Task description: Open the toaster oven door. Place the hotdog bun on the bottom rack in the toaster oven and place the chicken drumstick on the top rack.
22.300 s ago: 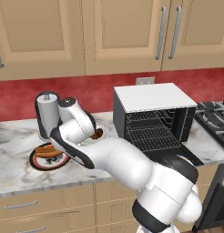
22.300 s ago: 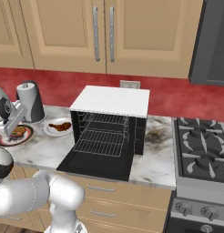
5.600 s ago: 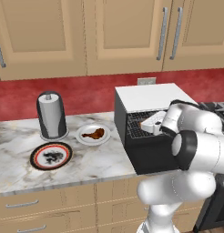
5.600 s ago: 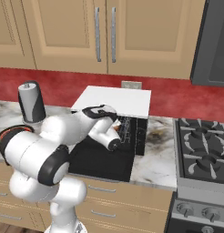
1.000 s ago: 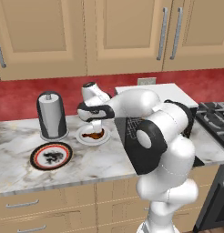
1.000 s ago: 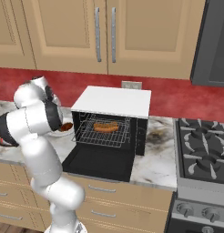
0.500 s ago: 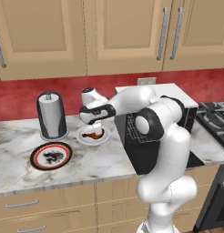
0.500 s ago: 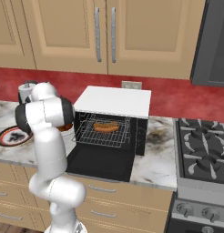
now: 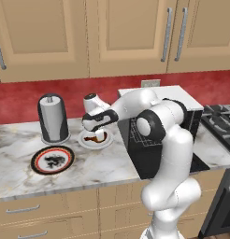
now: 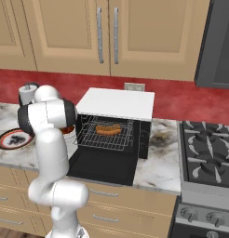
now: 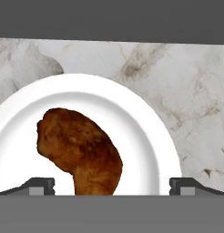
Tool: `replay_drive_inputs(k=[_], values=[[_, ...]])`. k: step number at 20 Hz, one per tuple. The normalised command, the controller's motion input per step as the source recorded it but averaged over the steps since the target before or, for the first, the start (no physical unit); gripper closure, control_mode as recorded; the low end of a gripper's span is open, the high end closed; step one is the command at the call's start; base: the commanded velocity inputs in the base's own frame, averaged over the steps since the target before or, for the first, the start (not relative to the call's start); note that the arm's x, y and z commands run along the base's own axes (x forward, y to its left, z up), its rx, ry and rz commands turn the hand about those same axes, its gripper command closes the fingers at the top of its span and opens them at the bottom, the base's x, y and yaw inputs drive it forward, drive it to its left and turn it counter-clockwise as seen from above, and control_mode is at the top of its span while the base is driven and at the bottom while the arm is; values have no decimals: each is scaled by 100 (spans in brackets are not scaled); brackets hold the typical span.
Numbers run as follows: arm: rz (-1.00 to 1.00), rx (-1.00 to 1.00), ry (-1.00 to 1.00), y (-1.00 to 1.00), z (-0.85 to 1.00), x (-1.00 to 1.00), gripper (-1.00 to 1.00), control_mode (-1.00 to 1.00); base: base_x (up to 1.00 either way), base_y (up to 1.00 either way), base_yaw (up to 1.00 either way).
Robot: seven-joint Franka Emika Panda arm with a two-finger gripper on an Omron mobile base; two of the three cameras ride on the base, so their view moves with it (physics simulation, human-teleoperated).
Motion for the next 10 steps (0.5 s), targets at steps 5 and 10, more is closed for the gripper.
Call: replay_drive_inputs(k=[5, 10], values=[[-9, 0, -7, 57, -22, 11, -100, -100, 0, 0, 0], [-12, 0, -1, 21, -21, 4, -100, -100, 0, 0, 0]])
